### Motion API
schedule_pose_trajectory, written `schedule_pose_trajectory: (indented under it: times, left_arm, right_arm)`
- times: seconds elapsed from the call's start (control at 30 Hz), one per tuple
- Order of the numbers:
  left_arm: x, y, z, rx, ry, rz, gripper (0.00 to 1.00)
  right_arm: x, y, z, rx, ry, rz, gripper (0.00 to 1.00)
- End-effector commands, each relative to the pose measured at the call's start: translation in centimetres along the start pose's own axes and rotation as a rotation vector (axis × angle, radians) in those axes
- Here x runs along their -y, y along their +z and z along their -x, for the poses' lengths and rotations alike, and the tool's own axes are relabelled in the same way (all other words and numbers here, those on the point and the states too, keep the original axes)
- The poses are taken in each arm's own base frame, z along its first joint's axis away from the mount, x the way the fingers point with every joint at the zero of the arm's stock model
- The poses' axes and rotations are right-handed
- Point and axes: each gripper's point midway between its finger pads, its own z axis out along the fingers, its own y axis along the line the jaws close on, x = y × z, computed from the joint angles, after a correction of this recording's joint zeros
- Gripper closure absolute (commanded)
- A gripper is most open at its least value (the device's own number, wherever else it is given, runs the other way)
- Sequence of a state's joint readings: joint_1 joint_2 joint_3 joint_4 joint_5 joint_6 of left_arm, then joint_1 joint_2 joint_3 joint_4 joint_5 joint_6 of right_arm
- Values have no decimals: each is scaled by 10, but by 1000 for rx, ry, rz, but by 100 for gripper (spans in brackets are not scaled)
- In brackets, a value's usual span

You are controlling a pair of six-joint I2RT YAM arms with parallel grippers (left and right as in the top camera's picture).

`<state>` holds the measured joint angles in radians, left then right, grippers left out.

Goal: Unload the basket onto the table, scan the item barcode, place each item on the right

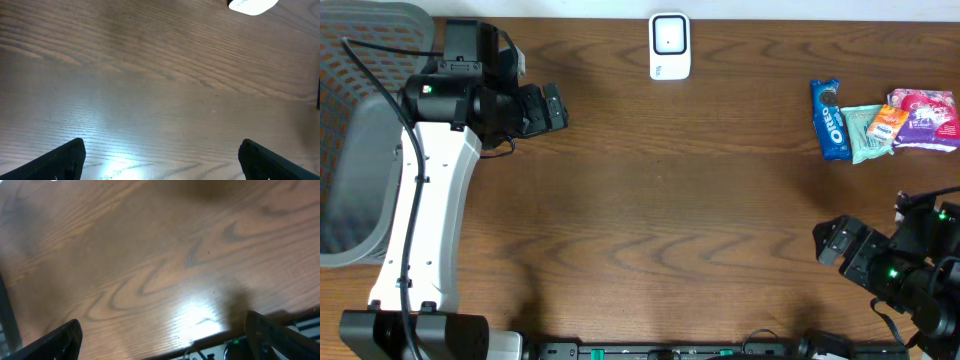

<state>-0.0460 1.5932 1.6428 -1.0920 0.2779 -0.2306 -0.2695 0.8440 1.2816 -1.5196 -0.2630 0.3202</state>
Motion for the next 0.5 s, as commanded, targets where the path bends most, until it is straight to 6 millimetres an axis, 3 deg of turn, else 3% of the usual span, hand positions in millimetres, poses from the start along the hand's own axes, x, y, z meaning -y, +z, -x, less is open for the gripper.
schedule_pose_trajectory:
  times: [0.0,0.47]
  left_arm:
    - [-3,1,0,-1,10,12,2]
    - [-3,1,0,-1,10,12,2]
  right_arm:
    - [-2,1,-2,-9,18,9,1]
    - [1,6,4,13,7,-6,1]
